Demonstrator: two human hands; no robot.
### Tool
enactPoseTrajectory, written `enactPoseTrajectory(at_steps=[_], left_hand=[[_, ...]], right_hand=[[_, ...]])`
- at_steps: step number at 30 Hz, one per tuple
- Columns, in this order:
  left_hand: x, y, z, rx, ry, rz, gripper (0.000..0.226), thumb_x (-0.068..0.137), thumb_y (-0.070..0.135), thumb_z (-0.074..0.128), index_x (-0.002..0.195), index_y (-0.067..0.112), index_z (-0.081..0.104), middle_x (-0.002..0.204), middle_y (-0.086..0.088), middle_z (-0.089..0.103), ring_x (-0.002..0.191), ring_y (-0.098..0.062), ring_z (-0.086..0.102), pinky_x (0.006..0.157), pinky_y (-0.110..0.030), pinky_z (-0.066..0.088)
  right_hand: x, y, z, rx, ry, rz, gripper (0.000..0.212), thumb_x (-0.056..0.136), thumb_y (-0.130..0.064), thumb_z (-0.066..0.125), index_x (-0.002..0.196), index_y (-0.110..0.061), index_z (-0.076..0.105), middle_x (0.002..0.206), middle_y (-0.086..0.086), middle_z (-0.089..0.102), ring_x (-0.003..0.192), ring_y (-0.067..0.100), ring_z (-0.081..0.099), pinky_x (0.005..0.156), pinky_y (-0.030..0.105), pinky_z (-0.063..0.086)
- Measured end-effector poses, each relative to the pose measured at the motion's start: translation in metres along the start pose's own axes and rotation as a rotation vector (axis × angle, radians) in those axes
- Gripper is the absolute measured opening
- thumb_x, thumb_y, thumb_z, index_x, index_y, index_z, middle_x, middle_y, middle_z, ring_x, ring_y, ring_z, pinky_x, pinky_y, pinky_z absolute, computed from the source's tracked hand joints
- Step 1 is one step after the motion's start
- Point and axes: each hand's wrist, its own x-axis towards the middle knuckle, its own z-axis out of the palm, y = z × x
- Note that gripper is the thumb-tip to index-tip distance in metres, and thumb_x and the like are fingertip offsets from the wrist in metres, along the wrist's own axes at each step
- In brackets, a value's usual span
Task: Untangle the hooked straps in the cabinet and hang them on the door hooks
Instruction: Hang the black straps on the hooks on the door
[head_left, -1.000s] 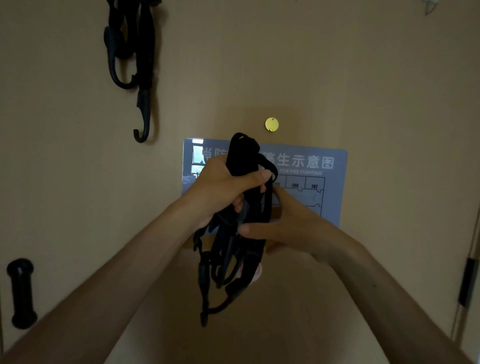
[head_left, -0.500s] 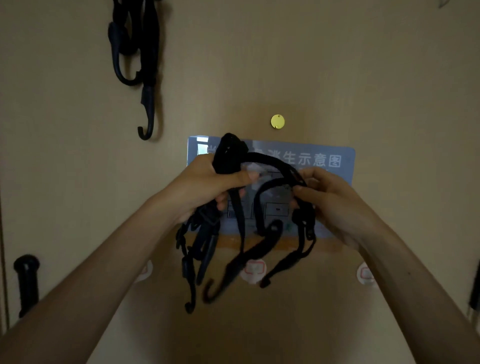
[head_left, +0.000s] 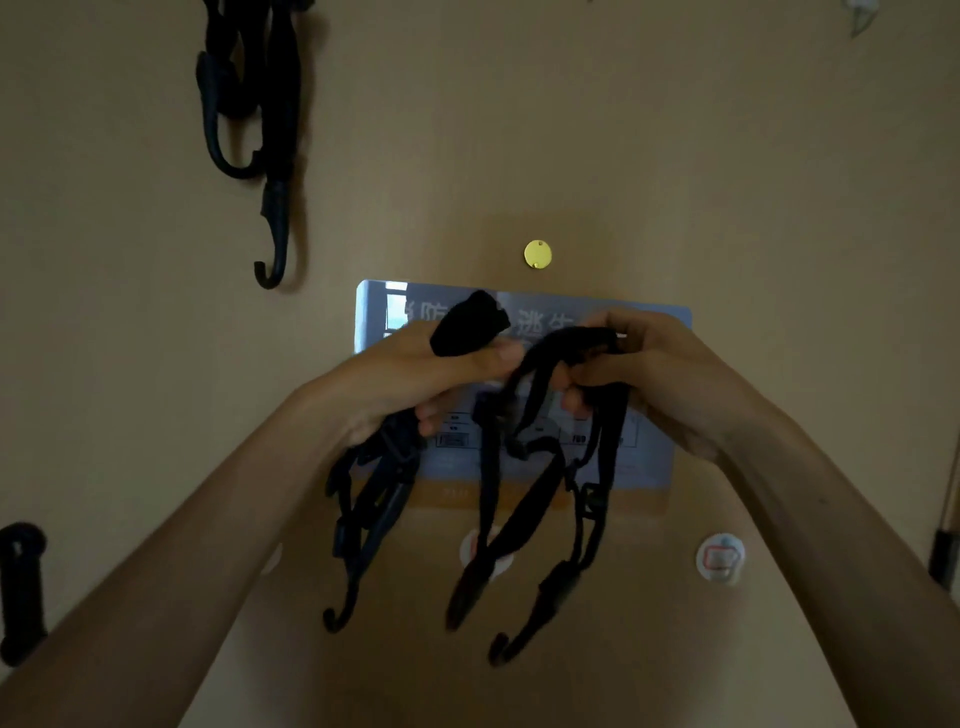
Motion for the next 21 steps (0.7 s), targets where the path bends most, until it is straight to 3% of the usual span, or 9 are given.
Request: enactPoseTrajectory(at_steps=[1,3,6,9,11,13,17,19,21], left_hand=[[0.000,0.001,-0.004,0.038,0.008,0.014,0.043,0.072,0.057,0.070,0.100,0.024,0.070,0.079,-0.029,0.065,0.040,-0.013,0.033,0.044,-0.023,0.035],[0.000,0.004,-0.012,0.064,0.032,0.036,0.047,0.070,0.057,0.071,0.100,0.021,0.071,0.103,-0.026,0.067,0.040,-0.011,0.033,0.043,-0.021,0.037],[0.001,0.009,-0.020,-0.036,0.086,0.074,0.045,0.073,0.044,0.067,0.104,0.012,0.068,0.101,-0.008,0.074,0.039,-0.007,0.032,0.038,-0.017,0.036],[0.007,0.012,-0.006,-0.083,0.104,0.081,0.041,0.075,0.039,0.072,0.106,0.014,0.066,0.103,-0.016,0.071,0.038,-0.008,0.033,0.040,-0.020,0.035],[0.014,0.013,0.011,-0.037,0.054,0.062,0.047,0.072,0.044,0.075,0.110,0.018,0.064,0.081,-0.022,0.068,0.039,-0.011,0.035,0.042,-0.023,0.035],[0.021,0.016,0.025,0.015,0.006,0.048,0.045,0.074,0.038,0.075,0.113,0.017,0.063,0.048,-0.003,0.051,0.038,-0.011,0.036,0.043,-0.024,0.035],[0.030,0.022,0.029,0.074,-0.012,0.034,0.034,0.079,0.013,0.071,0.110,0.006,0.060,0.046,0.002,0.043,0.036,-0.011,0.036,0.041,-0.022,0.036],[0.032,0.026,0.025,0.160,-0.019,0.017,0.016,0.080,0.011,0.068,0.093,0.005,0.060,0.039,0.004,0.044,0.035,-0.011,0.037,0.044,-0.024,0.037],[0.034,0.032,0.020,0.244,-0.023,0.010,0.010,0.079,0.013,0.067,0.076,0.007,0.059,0.046,0.000,0.054,0.036,-0.012,0.039,0.049,-0.027,0.038]], right_hand=[[0.001,-0.002,-0.003,0.024,-0.011,0.027,0.019,0.083,0.016,0.050,0.089,-0.002,0.055,0.070,0.016,0.064,0.057,0.027,0.060,0.058,0.032,0.057],[0.003,-0.006,-0.009,0.022,-0.021,0.070,0.023,0.082,0.017,0.043,0.087,-0.002,0.054,0.064,0.014,0.059,0.050,0.025,0.054,0.052,0.035,0.054],[0.007,-0.008,-0.013,0.026,-0.009,0.092,0.021,0.079,0.013,0.038,0.077,-0.001,0.053,0.058,0.011,0.050,0.043,0.019,0.036,0.043,0.031,0.047],[0.009,-0.011,-0.011,-0.010,-0.033,0.101,0.017,0.081,0.009,0.043,0.075,-0.002,0.054,0.056,0.009,0.050,0.044,0.018,0.039,0.042,0.029,0.047],[0.011,-0.013,-0.009,-0.032,-0.050,0.098,0.015,0.083,0.009,0.045,0.080,-0.002,0.056,0.060,0.012,0.051,0.044,0.017,0.045,0.043,0.027,0.048],[0.014,-0.015,-0.008,-0.063,-0.047,0.083,0.016,0.083,0.010,0.046,0.088,0.003,0.059,0.065,0.015,0.052,0.045,0.016,0.047,0.044,0.026,0.048],[0.016,-0.017,-0.020,-0.106,-0.028,0.079,0.019,0.081,0.013,0.047,0.090,0.002,0.059,0.061,0.011,0.050,0.045,0.015,0.037,0.042,0.025,0.035],[0.016,-0.017,-0.027,-0.100,-0.038,0.095,0.018,0.079,0.007,0.050,0.092,-0.002,0.058,0.059,0.006,0.046,0.045,0.014,0.031,0.041,0.023,0.026],[0.015,-0.018,-0.034,-0.116,-0.075,0.095,0.019,0.077,-0.008,0.056,0.094,-0.002,0.060,0.060,0.004,0.043,0.045,0.012,0.028,0.039,0.021,0.023]])
